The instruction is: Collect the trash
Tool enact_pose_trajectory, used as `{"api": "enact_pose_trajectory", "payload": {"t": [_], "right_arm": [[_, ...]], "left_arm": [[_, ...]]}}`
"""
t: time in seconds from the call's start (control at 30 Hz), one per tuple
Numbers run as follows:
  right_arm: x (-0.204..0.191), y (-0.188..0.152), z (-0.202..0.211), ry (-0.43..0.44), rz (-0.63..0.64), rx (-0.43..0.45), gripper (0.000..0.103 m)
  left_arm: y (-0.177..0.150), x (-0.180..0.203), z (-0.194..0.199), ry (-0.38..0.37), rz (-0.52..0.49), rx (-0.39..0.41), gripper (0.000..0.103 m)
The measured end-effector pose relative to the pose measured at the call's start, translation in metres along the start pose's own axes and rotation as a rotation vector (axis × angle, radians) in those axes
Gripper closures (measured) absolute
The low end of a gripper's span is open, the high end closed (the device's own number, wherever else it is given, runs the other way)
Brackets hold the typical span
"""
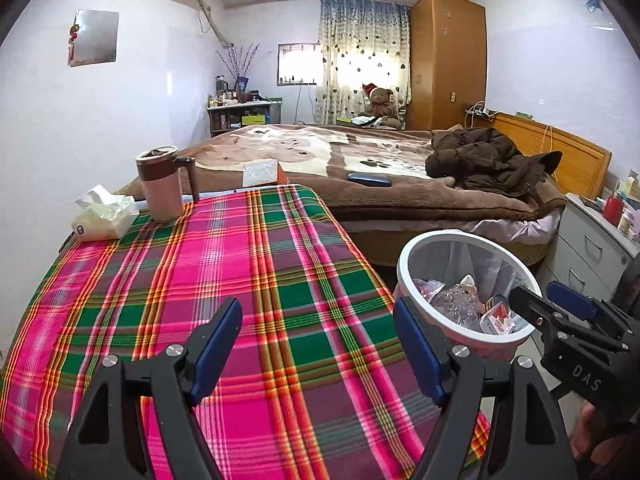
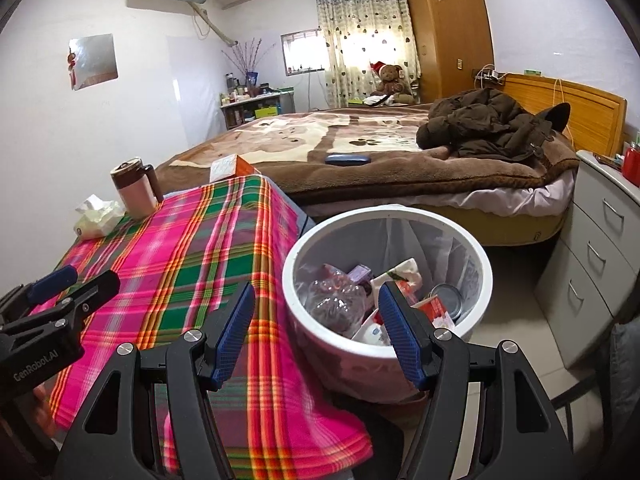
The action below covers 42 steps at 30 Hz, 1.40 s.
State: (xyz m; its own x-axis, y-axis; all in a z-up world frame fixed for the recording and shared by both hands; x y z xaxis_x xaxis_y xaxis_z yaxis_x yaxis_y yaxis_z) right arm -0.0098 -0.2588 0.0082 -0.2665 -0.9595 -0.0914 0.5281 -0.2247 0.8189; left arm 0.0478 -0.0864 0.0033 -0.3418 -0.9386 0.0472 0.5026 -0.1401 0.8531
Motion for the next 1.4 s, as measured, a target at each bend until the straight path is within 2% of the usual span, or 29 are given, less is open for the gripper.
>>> {"api": "enact_pose_trajectory", "payload": {"t": [0.23, 1.4], "right_arm": [[-0.007, -0.007, 0.003, 0.012, 0.000, 0.006, 0.037], [-0.020, -0.009, 0.009, -0.004, 0.010, 0.018, 0.037]], "left_arm": [[-0.008, 0.000, 0.014, 0.063, -0.022, 0.057, 0.024], [-0.015, -0.004, 0.017, 0.054, 0.003, 0.045, 0.024]]}}
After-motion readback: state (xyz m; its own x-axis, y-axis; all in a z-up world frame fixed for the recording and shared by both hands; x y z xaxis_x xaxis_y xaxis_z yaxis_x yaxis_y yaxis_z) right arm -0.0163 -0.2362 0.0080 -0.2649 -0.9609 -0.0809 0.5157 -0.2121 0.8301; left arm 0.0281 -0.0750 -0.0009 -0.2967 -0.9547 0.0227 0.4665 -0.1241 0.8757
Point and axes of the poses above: each gripper's, at about its wrist camera, not at the fingertips, and z roughly against the way its jaws point, x to its right, y to its top, the point moved 2 cm from there along -z, roughly the way its jaws point, and after that the axes turned 3 degrees about -y, right-handed, at the moved point
